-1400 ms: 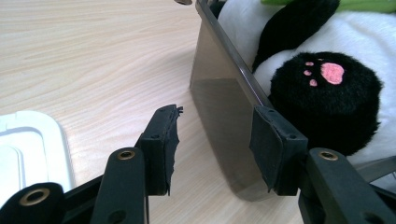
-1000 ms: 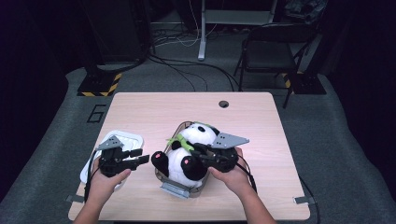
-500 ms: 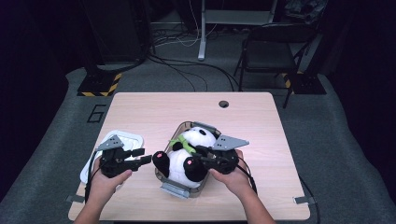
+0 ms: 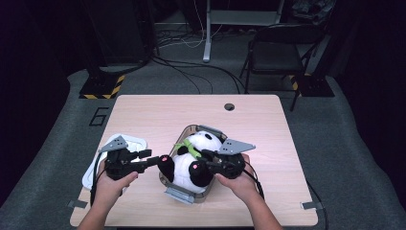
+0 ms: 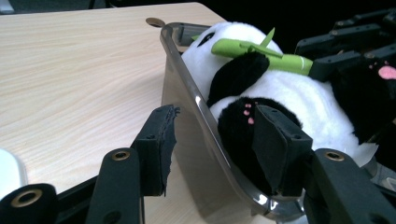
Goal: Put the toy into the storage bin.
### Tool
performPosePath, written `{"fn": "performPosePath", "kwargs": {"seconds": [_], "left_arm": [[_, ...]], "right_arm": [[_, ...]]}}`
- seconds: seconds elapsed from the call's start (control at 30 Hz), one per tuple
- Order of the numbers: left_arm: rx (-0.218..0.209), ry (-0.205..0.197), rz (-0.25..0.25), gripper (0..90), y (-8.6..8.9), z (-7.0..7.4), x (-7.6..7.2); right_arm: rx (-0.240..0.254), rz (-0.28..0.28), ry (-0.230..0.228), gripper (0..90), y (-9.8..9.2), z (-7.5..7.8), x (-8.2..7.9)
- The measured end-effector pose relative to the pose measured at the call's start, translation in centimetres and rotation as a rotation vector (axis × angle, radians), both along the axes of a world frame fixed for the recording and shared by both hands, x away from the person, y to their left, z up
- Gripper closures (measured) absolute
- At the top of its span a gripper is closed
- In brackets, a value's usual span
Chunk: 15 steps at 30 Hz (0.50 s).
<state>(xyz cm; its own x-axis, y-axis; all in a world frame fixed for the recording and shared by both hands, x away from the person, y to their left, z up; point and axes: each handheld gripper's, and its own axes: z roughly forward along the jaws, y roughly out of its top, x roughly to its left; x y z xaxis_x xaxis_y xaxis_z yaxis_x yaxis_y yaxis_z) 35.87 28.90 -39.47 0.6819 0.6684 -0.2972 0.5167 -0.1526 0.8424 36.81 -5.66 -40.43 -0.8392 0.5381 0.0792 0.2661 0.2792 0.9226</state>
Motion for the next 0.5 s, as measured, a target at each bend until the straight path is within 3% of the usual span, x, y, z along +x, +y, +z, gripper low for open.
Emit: {"fn": "performPosePath", "kwargs": {"seconds": [0.23, 0.5], "left_arm": [[0.010, 0.020, -0.021, 47.1, -0.7, -0.4, 0.3], [0.033, 0.014, -0.037, 47.1, -1.3, -0.9, 0.2]], "right_arm": [[-0.003, -0.003, 0.015, 64.9, -0.2, -0.3, 0.2], [-0.027, -0.015, 0.033, 63.9, -0.2, -1.3, 0.1]]}}
